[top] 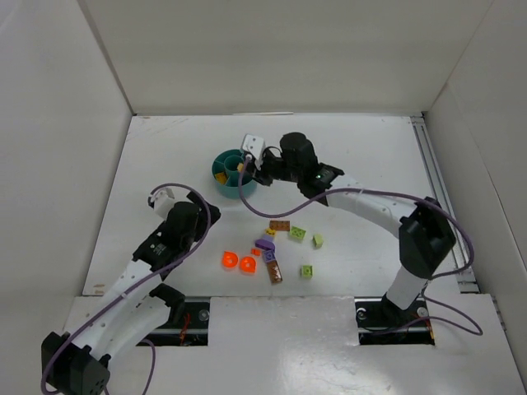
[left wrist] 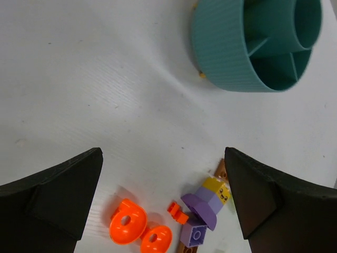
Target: Sort the legos into containers by color
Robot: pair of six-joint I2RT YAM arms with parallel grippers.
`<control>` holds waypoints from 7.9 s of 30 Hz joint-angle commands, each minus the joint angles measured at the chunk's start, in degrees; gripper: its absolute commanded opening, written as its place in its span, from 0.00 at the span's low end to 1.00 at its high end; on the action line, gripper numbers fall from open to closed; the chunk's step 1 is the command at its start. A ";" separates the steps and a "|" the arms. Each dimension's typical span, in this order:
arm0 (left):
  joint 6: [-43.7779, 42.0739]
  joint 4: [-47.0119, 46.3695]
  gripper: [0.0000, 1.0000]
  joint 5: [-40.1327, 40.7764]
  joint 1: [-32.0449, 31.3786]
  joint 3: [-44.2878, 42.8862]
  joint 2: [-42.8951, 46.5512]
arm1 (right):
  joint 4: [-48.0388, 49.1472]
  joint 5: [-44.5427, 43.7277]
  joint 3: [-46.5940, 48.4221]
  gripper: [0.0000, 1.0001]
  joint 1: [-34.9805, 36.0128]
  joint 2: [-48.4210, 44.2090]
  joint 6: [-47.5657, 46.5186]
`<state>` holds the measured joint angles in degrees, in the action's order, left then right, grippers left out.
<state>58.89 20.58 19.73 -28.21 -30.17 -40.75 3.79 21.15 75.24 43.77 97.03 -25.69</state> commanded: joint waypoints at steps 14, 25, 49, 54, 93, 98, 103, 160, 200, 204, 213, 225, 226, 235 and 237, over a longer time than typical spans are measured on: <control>-0.44 0.78 1.00 -3.91 9.13 3.81 0.84 | 7.81 3.03 29.96 0.04 4.22 26.27 4.42; -0.97 1.31 1.00 -4.96 9.13 3.81 1.38 | 12.73 -4.97 29.44 0.12 4.22 29.70 7.06; -1.50 1.31 1.00 -6.63 9.13 4.86 4.19 | 17.12 -5.51 24.43 0.55 4.75 26.20 8.11; -3.43 -0.27 1.00 -9.61 9.13 5.39 4.19 | 18.44 -5.50 21.18 0.64 5.27 21.45 8.11; -4.49 -1.42 0.32 -22.54 -2.29 14.27 1.03 | 4.65 -34.59 -35.25 1.00 5.27 -34.63 12.52; -4.49 -1.42 0.23 -22.01 -2.91 13.74 -0.20 | 3.60 -35.64 -34.20 1.00 5.27 -34.63 11.98; -5.10 -2.03 0.19 -22.01 -2.91 13.22 -1.96 | 3.06 -36.18 -34.20 1.00 4.67 -34.63 11.45; -41.93 -13.63 0.00 -1.36 8.43 -53.15 -60.31 | -3.18 -40.83 -37.71 1.00 -5.88 -41.31 9.35; -39.03 -12.49 0.35 -10.47 15.44 -48.49 -55.14 | -3.18 -37.58 -39.73 1.00 -7.47 -45.54 8.82; -39.03 -16.35 0.36 -17.34 20.63 -46.30 -56.27 | -3.18 -37.58 -37.63 1.00 -8.00 -43.34 8.82; -43.86 -17.77 0.33 -33.43 26.89 -56.38 -71.72 | -9.76 -32.67 -25.61 1.00 -13.00 -35.53 7.41; -47.82 -16.44 0.48 -39.15 25.75 -59.74 -77.46 | -22.25 -27.05 -10.91 1.00 -19.69 -25.23 4.42; -47.82 -16.45 0.50 -39.15 25.75 -59.74 -77.46 | -21.55 -26.08 -10.91 1.00 -20.64 -25.23 3.90; -46.15 -11.61 0.36 -26.76 22.93 -65.54 -83.09 | -21.64 -24.40 -10.73 1.00 -24.08 -25.75 3.37; -45.63 -12.22 0.36 -26.76 22.93 -65.54 -83.09 | -21.63 -23.78 -10.73 1.00 -24.78 -26.28 3.37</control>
<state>12.51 7.55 -10.04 -5.67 -93.91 -124.01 -18.87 -4.58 62.57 19.51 72.77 -21.74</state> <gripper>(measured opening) 0.365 0.995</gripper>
